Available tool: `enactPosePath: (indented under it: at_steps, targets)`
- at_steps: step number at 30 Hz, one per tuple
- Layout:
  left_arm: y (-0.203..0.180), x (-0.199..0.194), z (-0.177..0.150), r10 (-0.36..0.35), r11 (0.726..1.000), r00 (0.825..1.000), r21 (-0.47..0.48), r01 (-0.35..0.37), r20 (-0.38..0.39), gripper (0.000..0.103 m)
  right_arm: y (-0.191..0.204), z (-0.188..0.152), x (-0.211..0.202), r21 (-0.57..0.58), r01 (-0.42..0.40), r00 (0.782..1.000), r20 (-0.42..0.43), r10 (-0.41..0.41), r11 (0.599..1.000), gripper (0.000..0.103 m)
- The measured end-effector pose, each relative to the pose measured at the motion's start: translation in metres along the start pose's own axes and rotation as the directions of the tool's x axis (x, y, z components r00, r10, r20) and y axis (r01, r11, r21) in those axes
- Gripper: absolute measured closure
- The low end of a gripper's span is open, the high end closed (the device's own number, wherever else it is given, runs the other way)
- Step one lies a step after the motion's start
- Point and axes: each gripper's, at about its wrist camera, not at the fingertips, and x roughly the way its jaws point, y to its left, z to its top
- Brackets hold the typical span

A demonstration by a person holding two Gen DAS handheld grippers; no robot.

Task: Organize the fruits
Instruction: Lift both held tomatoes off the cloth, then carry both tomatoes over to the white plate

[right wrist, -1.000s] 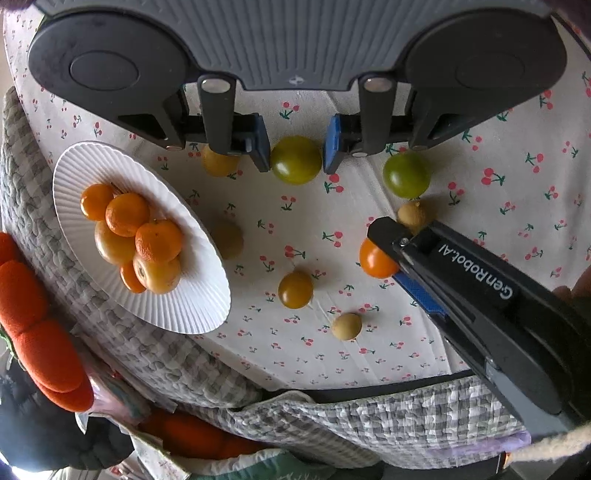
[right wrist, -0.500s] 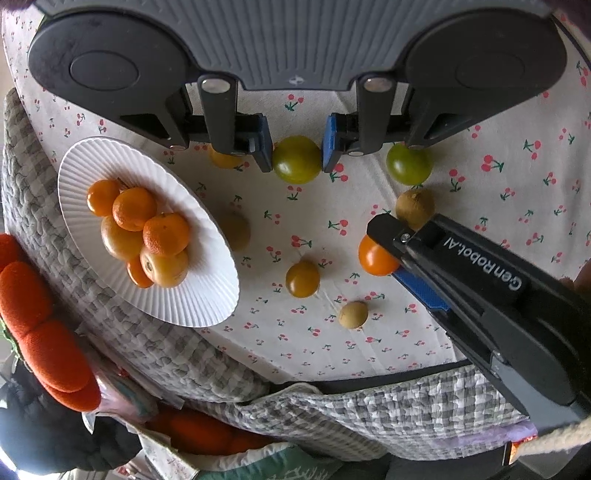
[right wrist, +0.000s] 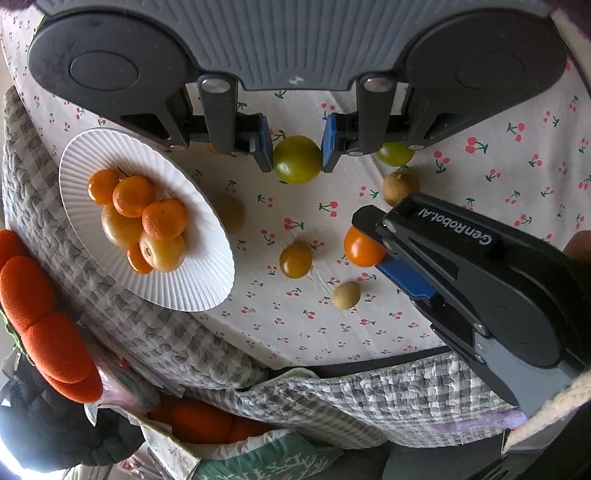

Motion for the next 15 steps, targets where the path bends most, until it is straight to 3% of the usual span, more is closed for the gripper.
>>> enactPosePath:
  at_steps: [8,15]
  targets:
    - [-0.002,-0.012,0.008,0.006,1.0,0.999,0.0,-0.006,0.033,0.083,-0.008,0.007,-0.012,0.026,-0.002,0.999,0.04,0.001,1.0,0.078]
    - [-0.004,-0.028,0.025,-0.035,0.998,0.997,-0.052,0.038,0.067,0.083,-0.025,0.014,-0.026,0.087,0.013,0.996,0.085,-0.02,0.996,0.078]
